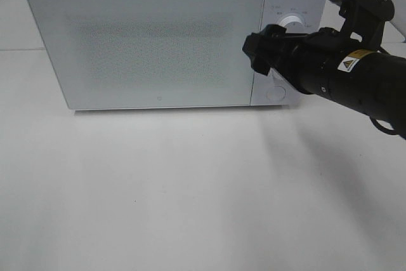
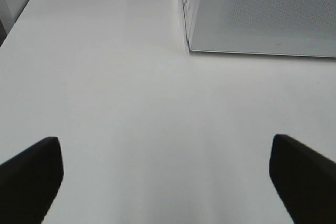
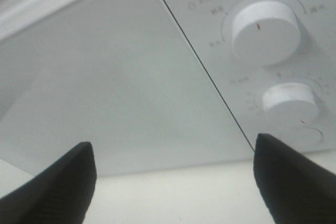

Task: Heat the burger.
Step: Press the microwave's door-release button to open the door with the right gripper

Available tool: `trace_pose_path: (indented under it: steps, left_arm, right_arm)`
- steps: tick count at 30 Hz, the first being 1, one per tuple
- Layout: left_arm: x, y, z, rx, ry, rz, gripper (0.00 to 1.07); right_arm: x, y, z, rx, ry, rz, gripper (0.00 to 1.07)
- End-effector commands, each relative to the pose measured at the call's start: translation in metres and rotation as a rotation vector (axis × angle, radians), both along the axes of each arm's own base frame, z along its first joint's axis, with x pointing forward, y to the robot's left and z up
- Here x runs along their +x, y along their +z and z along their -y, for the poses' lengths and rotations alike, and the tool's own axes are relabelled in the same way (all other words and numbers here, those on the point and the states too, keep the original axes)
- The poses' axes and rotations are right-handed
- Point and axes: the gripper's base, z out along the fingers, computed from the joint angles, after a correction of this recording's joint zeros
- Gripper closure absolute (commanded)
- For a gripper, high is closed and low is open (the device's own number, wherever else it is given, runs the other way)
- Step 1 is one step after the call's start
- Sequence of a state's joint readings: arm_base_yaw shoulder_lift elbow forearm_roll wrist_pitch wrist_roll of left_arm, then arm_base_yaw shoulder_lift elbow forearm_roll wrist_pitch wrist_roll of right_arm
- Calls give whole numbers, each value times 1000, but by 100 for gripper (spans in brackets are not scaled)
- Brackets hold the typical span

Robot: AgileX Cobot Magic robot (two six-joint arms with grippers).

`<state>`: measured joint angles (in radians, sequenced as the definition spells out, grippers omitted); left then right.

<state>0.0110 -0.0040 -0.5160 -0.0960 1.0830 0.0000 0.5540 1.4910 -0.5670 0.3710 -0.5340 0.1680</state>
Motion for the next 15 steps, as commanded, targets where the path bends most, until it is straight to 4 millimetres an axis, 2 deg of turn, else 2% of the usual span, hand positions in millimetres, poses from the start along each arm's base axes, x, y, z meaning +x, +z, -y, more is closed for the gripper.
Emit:
trace_pose_path:
  steps: [1,2,3,4,7,10,15]
  left_arm:
    - [-1,1,0,-1,4,30,6]
    - [-1,1,0,-1,4,30,6]
    - [-1,1,0,-1,4,30,6]
    - [-1,1,0,-1,4,30,6]
    - [-1,1,0,-1,4,30,6]
    - [-1,1,0,-1,4,30,6]
    - [-1,1,0,-1,4,30,6]
  right_arm:
    - [-4,-2,13,-91,35,-142,32]
    - [-5,0,20,-118,54,-232,32]
    - [-5,0,20,-118,54,-232,32]
    - [-8,1,25,-151,84,-316,32]
    - [-13,3,33,-220,137,-418,32]
    - [-19,5,36,-306,194,-457,32]
    - [-26,10,40,-354,214,-479,32]
